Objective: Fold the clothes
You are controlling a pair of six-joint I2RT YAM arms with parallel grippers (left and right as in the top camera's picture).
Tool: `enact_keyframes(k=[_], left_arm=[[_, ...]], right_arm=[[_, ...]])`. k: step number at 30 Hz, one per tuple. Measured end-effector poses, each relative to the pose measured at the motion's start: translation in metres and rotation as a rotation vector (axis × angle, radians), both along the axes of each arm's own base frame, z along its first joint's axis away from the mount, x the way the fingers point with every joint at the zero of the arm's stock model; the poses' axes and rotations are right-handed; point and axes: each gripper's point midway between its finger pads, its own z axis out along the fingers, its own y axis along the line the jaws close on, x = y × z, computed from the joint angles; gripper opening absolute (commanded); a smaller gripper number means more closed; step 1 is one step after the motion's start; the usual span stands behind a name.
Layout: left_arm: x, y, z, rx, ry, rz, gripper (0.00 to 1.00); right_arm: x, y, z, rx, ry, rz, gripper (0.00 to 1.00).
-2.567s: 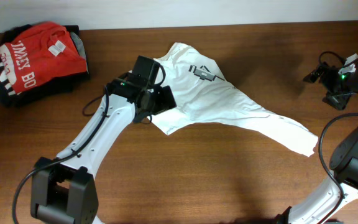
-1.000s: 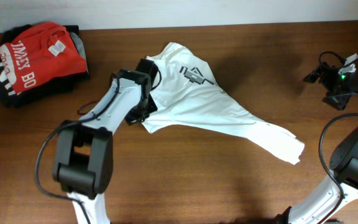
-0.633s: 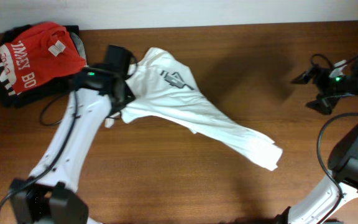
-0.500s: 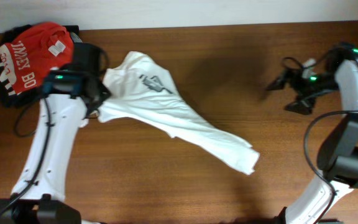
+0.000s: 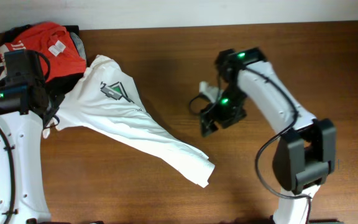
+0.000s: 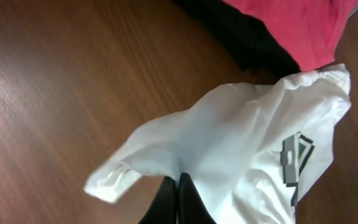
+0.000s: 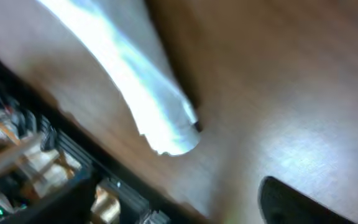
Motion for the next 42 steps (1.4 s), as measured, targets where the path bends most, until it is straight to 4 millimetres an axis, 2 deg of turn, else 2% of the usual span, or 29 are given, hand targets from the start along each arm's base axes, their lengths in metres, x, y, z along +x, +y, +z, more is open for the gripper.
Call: enact_keyframes(k=[2,5,8,12,13,17,21,22,23,24,28,34,39,42], left_arm=[[-0.002,0.0,-0.001,-0.002,0.01,0.0,0.0],[-0.003,-0.001,-0.001,-0.002,0.013,0.0,0.0],[-0.006,-0.001,-0.003,-0.006,0.028,0.0,0.0],[-0.008,-0.002,-0.003,-0.007,0.036,0.0,0.0],[-0.008,-0.002,-0.003,-0.007,0.037,0.0,0.0],[-0.009,-0.002,-0.004,-0.008,0.041,0.0,0.0],[-0.011,-0.002,-0.005,-0.01,0.052,0.0,0.0],[-0.012,-0.002,-0.005,-0.01,0.052,0.0,0.0],[-0.012,-0.002,-0.005,-0.011,0.053,0.0,0.0],[-0.012,-0.002,-0.005,-0.011,0.053,0.0,0.0],[-0.012,-0.002,-0.005,-0.011,0.053,0.0,0.0],[-0.012,-0.002,-0.005,-0.011,0.053,0.0,0.0],[-0.012,-0.003,-0.005,-0.011,0.053,0.0,0.0],[-0.008,-0.012,-0.004,-0.009,0.049,-0.031,0.0]], right_arm=[[-0.019,0.014,-0.002,-0.075,0.013,0.071,0.79],[-0.039,0.023,-0.007,-0.227,-0.007,0.134,0.77],[-0.057,0.03,-0.026,-0.29,-0.02,0.191,0.73],[-0.067,0.024,-0.057,-0.305,-0.012,0.21,0.7],[-0.07,0.023,-0.063,-0.297,-0.005,0.222,0.65],[-0.068,0.036,-0.076,-0.208,-0.03,0.253,0.64],[-0.077,0.035,-0.093,-0.179,-0.013,0.266,0.62],[-0.08,0.033,-0.096,-0.18,-0.007,0.268,0.58],[-0.082,0.032,-0.097,-0.181,0.0,0.27,0.41],[-0.082,0.032,-0.098,-0.178,-0.001,0.274,0.04],[-0.077,0.031,-0.098,-0.167,-0.007,0.251,0.06],[-0.068,0.011,-0.096,-0.182,0.032,0.162,0.06],[-0.064,0.004,-0.095,-0.185,0.044,0.126,0.04],[-0.051,0.0,-0.085,-0.19,0.04,0.059,0.04]])
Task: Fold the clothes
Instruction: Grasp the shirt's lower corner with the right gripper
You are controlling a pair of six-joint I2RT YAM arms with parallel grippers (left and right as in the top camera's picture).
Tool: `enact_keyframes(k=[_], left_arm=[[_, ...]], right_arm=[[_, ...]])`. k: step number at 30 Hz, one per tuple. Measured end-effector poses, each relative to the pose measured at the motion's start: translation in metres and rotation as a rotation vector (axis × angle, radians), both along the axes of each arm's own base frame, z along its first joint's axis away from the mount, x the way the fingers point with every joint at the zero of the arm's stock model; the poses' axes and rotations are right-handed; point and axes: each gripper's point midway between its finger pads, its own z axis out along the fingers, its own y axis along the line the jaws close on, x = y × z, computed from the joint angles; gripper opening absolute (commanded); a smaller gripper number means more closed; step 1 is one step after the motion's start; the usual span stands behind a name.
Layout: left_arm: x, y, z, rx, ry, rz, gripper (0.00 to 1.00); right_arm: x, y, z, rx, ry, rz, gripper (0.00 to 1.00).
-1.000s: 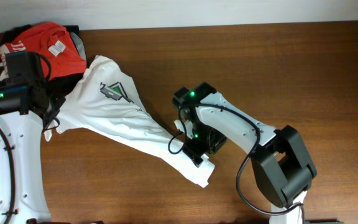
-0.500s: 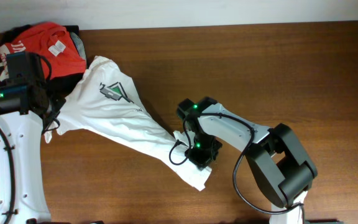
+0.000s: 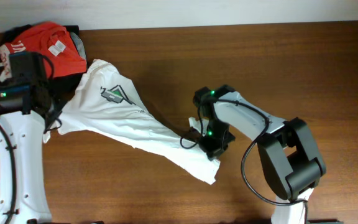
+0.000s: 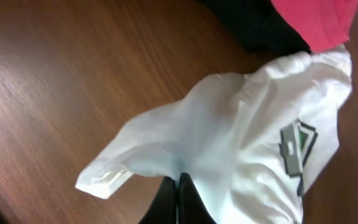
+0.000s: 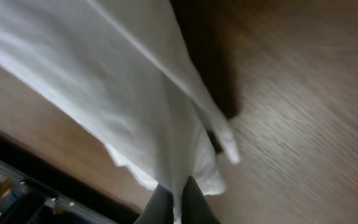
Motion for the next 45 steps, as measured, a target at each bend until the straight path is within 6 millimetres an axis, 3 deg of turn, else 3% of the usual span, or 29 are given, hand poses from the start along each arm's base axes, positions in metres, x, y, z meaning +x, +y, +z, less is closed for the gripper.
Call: enact_keyframes(k=[2,5,9,13,16,17,18,19,20,23,29,33,40,45], left_arm=[[0.008,-0.017,0.001,0.004,-0.011,-0.054,0.0],[0.016,-0.048,0.006,0.014,-0.023,-0.15,0.0],[0.026,-0.078,0.032,0.052,-0.078,-0.24,0.0],[0.025,-0.086,0.073,0.107,-0.14,-0.264,0.0],[0.022,-0.085,0.078,0.119,-0.142,-0.261,0.0],[0.021,-0.084,0.078,0.119,-0.138,-0.261,0.0],[0.019,-0.084,0.077,0.121,-0.13,-0.26,0.0],[0.019,-0.084,0.077,0.122,-0.127,-0.26,0.0],[0.017,-0.083,0.076,0.124,-0.119,-0.26,0.0],[0.013,-0.082,0.074,0.125,-0.099,-0.261,0.0],[0.012,-0.082,0.074,0.125,-0.093,-0.261,0.0],[0.012,-0.082,0.074,0.125,-0.095,-0.261,0.0],[0.012,-0.082,0.074,0.126,-0.093,-0.261,0.0],[0.011,-0.082,0.073,0.125,-0.088,-0.262,0.0]], right_arm=[[0.016,-0.003,0.015,0.006,-0.02,-0.046,0.04],[0.046,-0.011,0.055,0.037,-0.096,-0.112,0.05],[0.064,-0.023,0.099,0.04,-0.233,-0.141,0.14],[0.07,-0.043,0.113,0.007,-0.295,-0.186,0.14],[0.073,-0.049,0.113,-0.007,-0.299,-0.205,0.13],[0.073,-0.05,0.113,-0.008,-0.299,-0.206,0.18],[0.073,-0.05,0.113,-0.009,-0.298,-0.208,0.36],[0.073,-0.05,0.113,-0.009,-0.298,-0.21,0.47],[0.073,-0.05,0.112,-0.011,-0.298,-0.211,0.5],[0.067,-0.051,0.101,-0.019,-0.275,-0.211,0.51],[0.02,-0.044,0.024,0.041,-0.109,-0.234,0.5],[0.0,-0.045,0.005,0.033,-0.043,-0.293,0.5],[0.014,-0.039,-0.014,0.058,-0.115,-0.361,0.46],[0.018,-0.057,-0.019,-0.054,-0.154,-0.395,0.47]])
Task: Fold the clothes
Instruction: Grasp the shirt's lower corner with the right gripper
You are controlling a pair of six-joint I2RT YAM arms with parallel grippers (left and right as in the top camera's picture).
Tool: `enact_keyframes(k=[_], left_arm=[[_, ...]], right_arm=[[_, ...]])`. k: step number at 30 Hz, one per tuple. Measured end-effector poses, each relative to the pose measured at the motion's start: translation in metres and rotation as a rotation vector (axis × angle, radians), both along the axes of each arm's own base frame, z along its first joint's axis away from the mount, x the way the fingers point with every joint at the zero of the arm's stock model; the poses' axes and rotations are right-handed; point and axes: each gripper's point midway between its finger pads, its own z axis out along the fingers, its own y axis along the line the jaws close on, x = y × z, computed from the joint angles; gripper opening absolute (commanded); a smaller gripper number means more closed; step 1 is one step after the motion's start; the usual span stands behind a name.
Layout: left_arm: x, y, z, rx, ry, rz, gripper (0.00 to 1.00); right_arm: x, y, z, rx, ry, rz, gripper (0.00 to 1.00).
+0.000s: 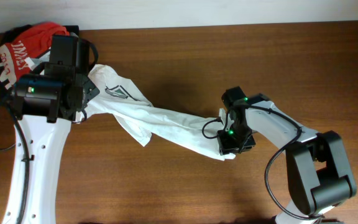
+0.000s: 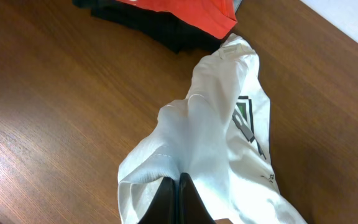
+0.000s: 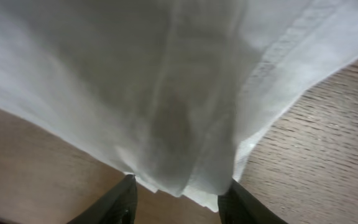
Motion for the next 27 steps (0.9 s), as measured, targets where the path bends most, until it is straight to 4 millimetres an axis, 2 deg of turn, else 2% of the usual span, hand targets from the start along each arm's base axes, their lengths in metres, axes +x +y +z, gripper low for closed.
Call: enact_keyframes(k=[6,9,12,16,19,24,27], left_arm=[[0.0,0.0,0.0,0.0,0.0,0.0,0.0],[0.0,0.0,0.0,0.0,0.0,0.0,0.0],[0.0,0.0,0.0,0.0,0.0,0.0,0.0],[0.0,0.0,0.0,0.0,0.0,0.0,0.0],[0.0,0.0,0.0,0.0,0.0,0.0,0.0],[0.0,0.0,0.0,0.0,0.0,0.0,0.0],[0.0,0.0,0.0,0.0,0.0,0.0,0.0]], right_arm=[[0.005,0.001,-0.001,0.002,-0.019,-0.005,0.45],[0.007,0.002,-0.001,0.006,-0.029,-0.007,0.37],[0.007,0.002,-0.001,0.008,-0.027,-0.012,0.34],[0.008,0.003,-0.001,0.009,-0.029,-0.017,0.21],[0.008,0.003,-0.001,0.011,-0.028,-0.024,0.04],[0.009,0.006,0.002,0.023,-0.024,-0.032,0.04],[0.02,0.011,0.016,0.039,-0.044,-0.035,0.04]])
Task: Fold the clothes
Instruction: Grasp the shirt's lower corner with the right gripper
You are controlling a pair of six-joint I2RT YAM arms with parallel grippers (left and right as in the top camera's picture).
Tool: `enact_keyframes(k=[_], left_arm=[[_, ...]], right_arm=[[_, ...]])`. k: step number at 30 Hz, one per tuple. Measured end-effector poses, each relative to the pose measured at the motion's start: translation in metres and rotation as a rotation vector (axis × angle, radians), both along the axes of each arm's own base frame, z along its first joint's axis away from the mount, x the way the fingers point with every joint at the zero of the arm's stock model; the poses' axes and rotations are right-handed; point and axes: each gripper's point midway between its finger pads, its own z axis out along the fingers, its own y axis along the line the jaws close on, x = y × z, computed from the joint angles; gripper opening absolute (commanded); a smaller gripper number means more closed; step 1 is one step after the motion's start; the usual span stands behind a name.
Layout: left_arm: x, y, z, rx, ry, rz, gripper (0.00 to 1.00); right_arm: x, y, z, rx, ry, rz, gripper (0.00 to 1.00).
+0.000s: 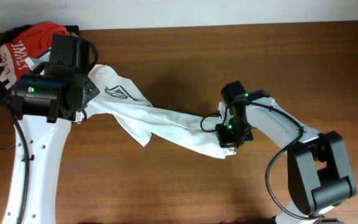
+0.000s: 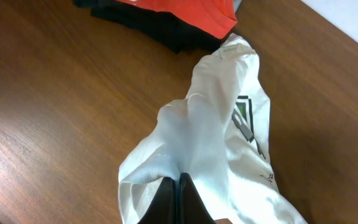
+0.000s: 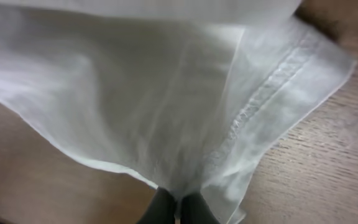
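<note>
A white T-shirt [image 1: 160, 121] with a green chest logo [image 1: 118, 92] is stretched across the brown table [image 1: 179, 180] between both arms. My left gripper [image 2: 179, 186] is shut on a bunched fold at its left end, by the sleeve [image 2: 194, 134]. My right gripper [image 3: 178, 202] is shut on the hemmed right end [image 3: 166, 112], near the table's middle right. In the overhead view the left gripper [image 1: 79, 109] is hidden under its wrist body; the right gripper [image 1: 227, 138] sits at the shirt's tip.
A pile of clothes lies at the back left corner: a red garment [image 1: 23, 43] over black ones [image 2: 160, 28]. The far table edge runs along a white wall [image 1: 229, 9]. Bare wood [image 1: 328, 74] stretches to the right.
My right gripper, which stood open astride the shirt's hemmed end, is now shut on it. The left gripper and the shirt's left end are unchanged.
At first my left gripper held the shirt's sleeve end by the clothes pile while the right hovered clear of the cloth. Then the right gripper was at the lower hem. Later the shirt lay stretched rightwards, the right jaws open; now they are shut.
</note>
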Motion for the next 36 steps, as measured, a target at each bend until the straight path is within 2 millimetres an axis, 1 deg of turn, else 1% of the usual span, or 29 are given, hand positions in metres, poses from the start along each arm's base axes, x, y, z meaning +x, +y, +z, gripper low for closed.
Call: enact_keyframes(k=[3,8,11,14,15,18,19,20,21,25,26,28,29,31,33,34,36], left_arm=[[0.0,0.0,0.0,0.0,0.001,0.0,0.0],[0.0,0.0,0.0,0.0,0.001,0.0,0.0],[0.0,0.0,0.0,0.0,0.001,0.0,0.0],[0.0,0.0,0.0,0.0,0.001,0.0,0.0],[0.0,0.0,0.0,0.0,0.001,0.0,0.0],[0.0,0.0,0.0,0.0,0.002,0.0,0.0],[-0.001,0.0,0.0,0.001,0.004,0.0,0.0],[-0.001,0.0,0.0,0.0,0.003,0.0,0.0],[-0.001,0.0,0.0,0.001,0.004,0.0,0.0],[-0.001,0.0,-0.001,0.001,0.005,0.0,0.0],[-0.001,0.0,-0.001,0.001,0.006,0.0,0.0],[-0.001,0.0,-0.001,0.001,0.009,0.0,0.0],[-0.001,0.0,-0.002,0.001,0.011,0.0,0.0],[0.001,0.0,-0.005,0.003,0.02,0.0,0.0],[0.001,0.0,-0.005,0.003,0.022,0.0,0.0],[0.001,0.0,-0.005,0.003,0.022,0.0,0.0],[0.001,0.0,-0.005,0.003,0.022,0.0,0.0]], right_arm=[[0.017,0.004,0.015,0.02,-0.04,-0.01,0.04],[0.017,0.001,0.016,0.018,-0.034,-0.019,0.04],[0.022,-0.003,0.02,0.021,-0.04,-0.038,0.04],[0.027,-0.009,0.022,0.024,-0.046,-0.062,0.08],[0.027,-0.01,0.023,0.024,-0.045,-0.065,0.17],[0.027,-0.01,0.023,0.023,-0.044,-0.069,0.22],[0.027,-0.01,0.023,0.023,-0.043,-0.071,0.31],[0.027,-0.01,0.023,0.023,-0.042,-0.071,0.5],[0.023,-0.011,0.023,0.018,-0.024,-0.079,0.55],[0.009,-0.014,0.02,0.009,0.026,-0.07,0.56],[0.002,-0.015,0.015,0.008,0.047,-0.068,0.56],[-0.002,-0.015,0.005,0.011,0.048,-0.062,0.52],[-0.001,-0.014,-0.001,0.017,0.036,-0.061,0.46],[0.001,-0.014,-0.004,0.022,0.027,-0.056,0.44],[0.005,-0.012,-0.004,0.029,0.011,-0.058,0.38],[0.006,-0.012,-0.004,0.03,0.007,-0.059,0.34],[0.008,-0.011,-0.004,0.036,-0.002,-0.057,0.33]])
